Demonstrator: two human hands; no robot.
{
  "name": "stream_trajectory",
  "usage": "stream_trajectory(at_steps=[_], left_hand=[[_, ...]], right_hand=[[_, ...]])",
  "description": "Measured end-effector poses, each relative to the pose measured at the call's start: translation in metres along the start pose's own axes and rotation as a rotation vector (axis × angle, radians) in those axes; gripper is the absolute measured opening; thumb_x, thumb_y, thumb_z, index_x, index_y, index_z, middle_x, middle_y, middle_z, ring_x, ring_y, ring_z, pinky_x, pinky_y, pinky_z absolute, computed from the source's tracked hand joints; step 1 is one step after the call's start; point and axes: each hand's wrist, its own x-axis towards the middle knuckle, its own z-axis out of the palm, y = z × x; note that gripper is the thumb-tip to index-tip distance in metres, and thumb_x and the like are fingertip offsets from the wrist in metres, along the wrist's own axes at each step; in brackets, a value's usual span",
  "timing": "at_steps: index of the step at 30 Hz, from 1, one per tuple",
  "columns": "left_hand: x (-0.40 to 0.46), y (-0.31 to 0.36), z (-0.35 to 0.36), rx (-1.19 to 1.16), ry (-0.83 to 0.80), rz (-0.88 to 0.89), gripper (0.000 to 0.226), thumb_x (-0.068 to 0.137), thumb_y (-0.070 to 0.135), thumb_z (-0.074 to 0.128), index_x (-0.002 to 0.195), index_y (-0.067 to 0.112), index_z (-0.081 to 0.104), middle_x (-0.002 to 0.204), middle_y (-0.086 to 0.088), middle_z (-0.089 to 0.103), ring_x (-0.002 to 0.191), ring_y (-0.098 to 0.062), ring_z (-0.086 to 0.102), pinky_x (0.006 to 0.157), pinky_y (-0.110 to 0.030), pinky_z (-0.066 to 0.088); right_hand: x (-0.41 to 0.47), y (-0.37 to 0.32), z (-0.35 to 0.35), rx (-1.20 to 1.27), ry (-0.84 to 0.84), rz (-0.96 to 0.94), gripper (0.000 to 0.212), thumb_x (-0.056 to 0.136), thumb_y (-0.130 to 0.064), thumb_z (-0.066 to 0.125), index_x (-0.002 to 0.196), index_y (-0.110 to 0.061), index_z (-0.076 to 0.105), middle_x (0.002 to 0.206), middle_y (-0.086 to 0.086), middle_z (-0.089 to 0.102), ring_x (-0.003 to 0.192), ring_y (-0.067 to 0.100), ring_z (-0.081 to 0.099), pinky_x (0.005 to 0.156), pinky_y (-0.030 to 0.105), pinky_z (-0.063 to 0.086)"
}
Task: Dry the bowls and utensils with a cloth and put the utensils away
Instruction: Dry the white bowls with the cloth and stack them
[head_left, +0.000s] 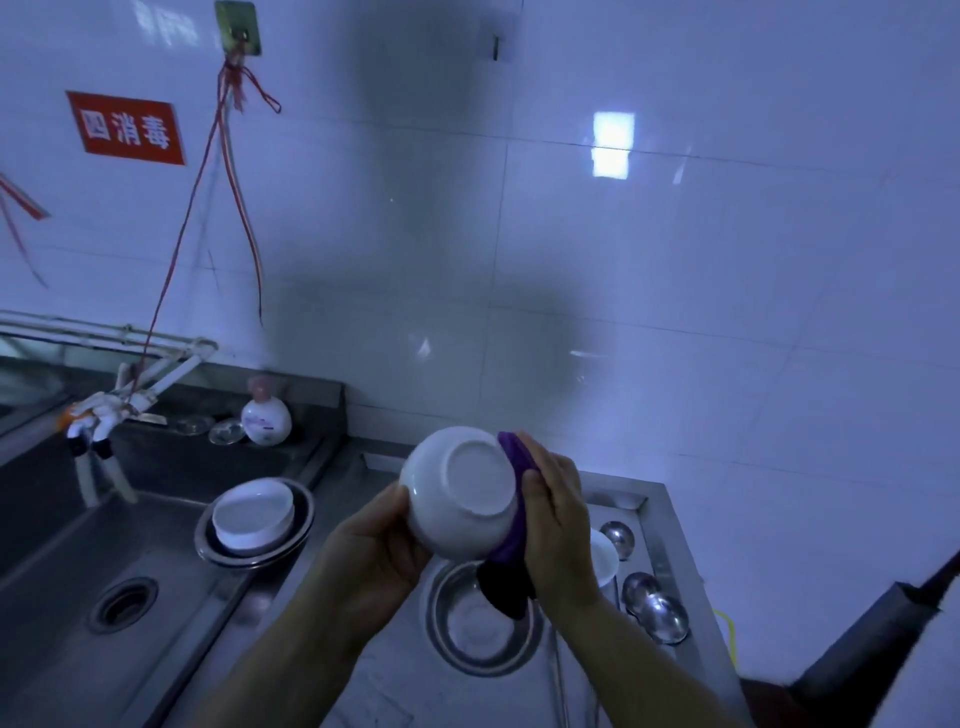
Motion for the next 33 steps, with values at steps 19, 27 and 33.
stream_trajectory(at_steps=[19,27,33], left_hand=[[-0.008,0.025,-0.091,0.850,0.171,-0.074,0.021,0.090,0.001,0.052,0.100,0.010,0.068,0.099,-0.013,0.071,0.090,-0.024,0.067,0.077,-0.031,0.054],[0.034,0.111,-0.190,1.298,0.383,0.134,0.018,0.085,-0.004,0.053,0.085,0.008,0.067,0.081,-0.019,0.067,0.069,-0.025,0.060,0.062,-0.028,0.047],[0.087,0.161,-0.271,1.929,0.382,0.276,0.016,0.095,0.025,0.050,0.088,0.018,0.063,0.084,0.006,0.059,0.080,-0.016,0.057,0.067,-0.024,0.036]], right_hand=[[0.008,0.032,0.083,-0.388,-0.573,-0.380,0.031,0.094,-0.023,0.046,0.116,-0.016,0.066,0.100,0.003,0.058,0.092,0.015,0.049,0.080,0.017,0.033],[0.007,0.080,0.159,-0.506,-0.602,-0.009,0.031,0.102,-0.021,0.041,0.128,-0.022,0.057,0.112,-0.001,0.056,0.090,0.005,0.042,0.080,0.004,0.029],[-0.005,0.098,0.199,-0.538,-0.571,0.143,0.030,0.100,-0.016,0.045,0.124,-0.024,0.061,0.108,-0.002,0.058,0.098,0.012,0.046,0.083,0.015,0.030]])
